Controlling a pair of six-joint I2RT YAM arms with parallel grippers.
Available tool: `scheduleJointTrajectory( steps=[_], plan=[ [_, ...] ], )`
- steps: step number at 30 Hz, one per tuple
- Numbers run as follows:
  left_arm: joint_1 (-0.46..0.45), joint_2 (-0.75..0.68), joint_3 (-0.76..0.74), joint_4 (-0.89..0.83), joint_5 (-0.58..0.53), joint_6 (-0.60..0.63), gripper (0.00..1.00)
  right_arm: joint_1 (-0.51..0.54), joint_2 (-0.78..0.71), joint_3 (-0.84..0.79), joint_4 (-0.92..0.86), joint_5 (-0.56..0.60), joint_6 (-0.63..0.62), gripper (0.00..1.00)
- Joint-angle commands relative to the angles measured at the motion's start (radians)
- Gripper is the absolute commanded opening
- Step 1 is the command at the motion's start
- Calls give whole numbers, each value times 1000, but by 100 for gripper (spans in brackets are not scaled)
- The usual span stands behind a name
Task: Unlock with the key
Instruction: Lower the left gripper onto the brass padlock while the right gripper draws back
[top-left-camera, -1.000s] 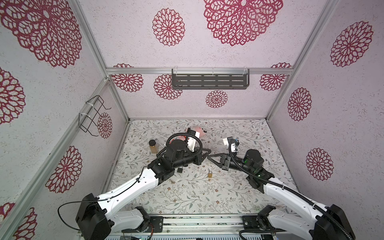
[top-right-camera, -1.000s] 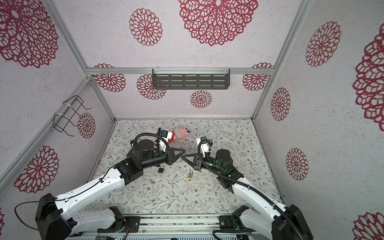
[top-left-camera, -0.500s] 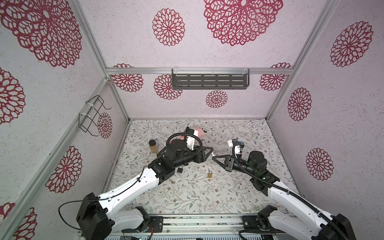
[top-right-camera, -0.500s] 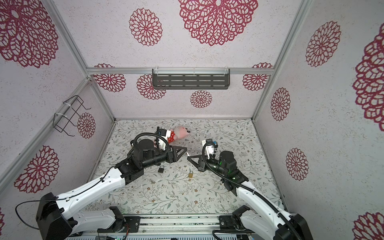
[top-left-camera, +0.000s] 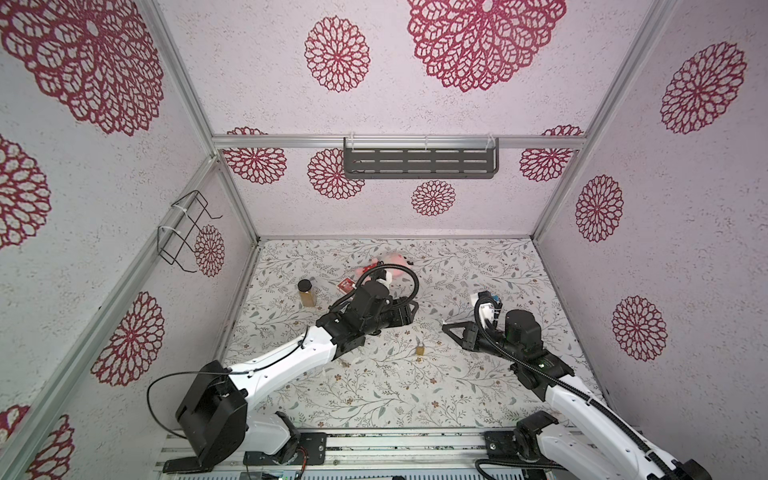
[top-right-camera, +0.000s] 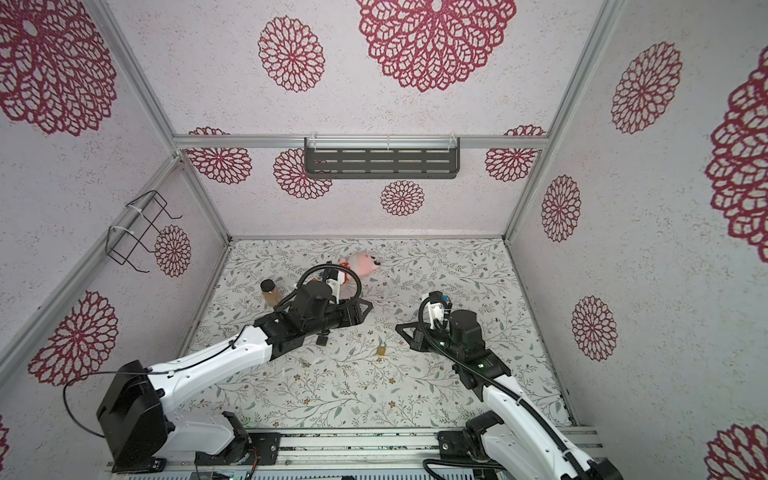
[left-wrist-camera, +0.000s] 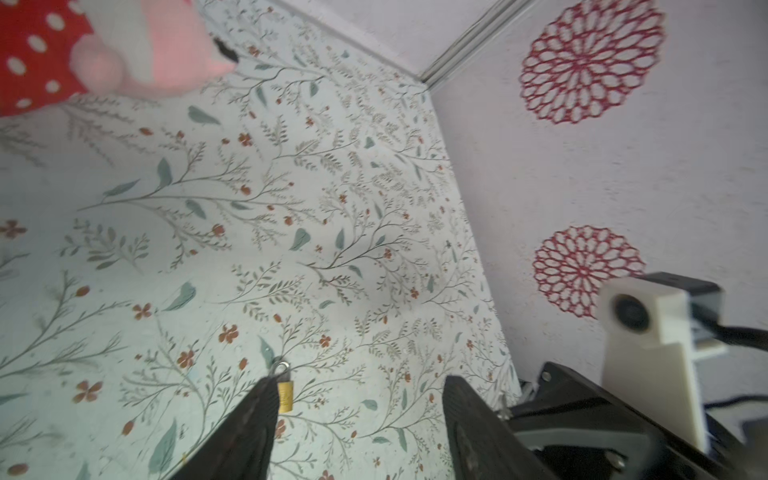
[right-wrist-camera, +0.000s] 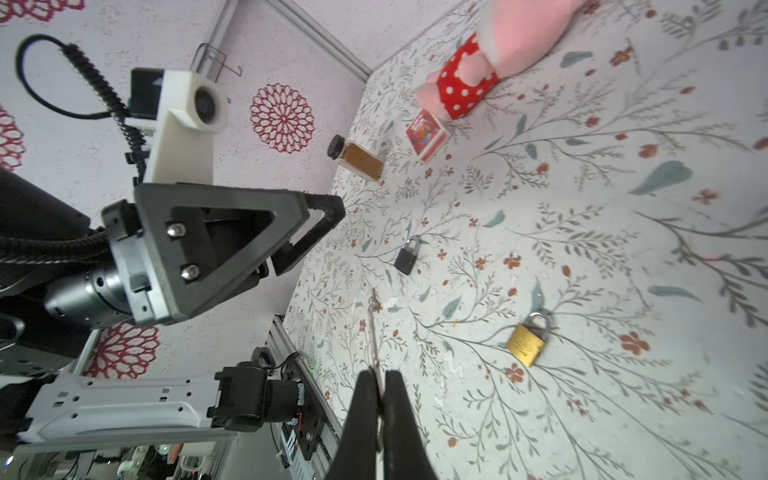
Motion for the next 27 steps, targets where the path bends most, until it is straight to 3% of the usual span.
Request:
scheduleJointTrajectory(
  steps=[1,13,27],
  plan=[
    [-24,85,90,-164,-84,-17,67,-30,-26,-17,-101,24,-36,0],
    [-110,454,387,-434,-114,-16,67,-126,17,-46,-174,-25,-66,0],
    [-134,616,473,-486,-90,-56,66,-156,58,-73,-153,-39,-81,0]
  ],
)
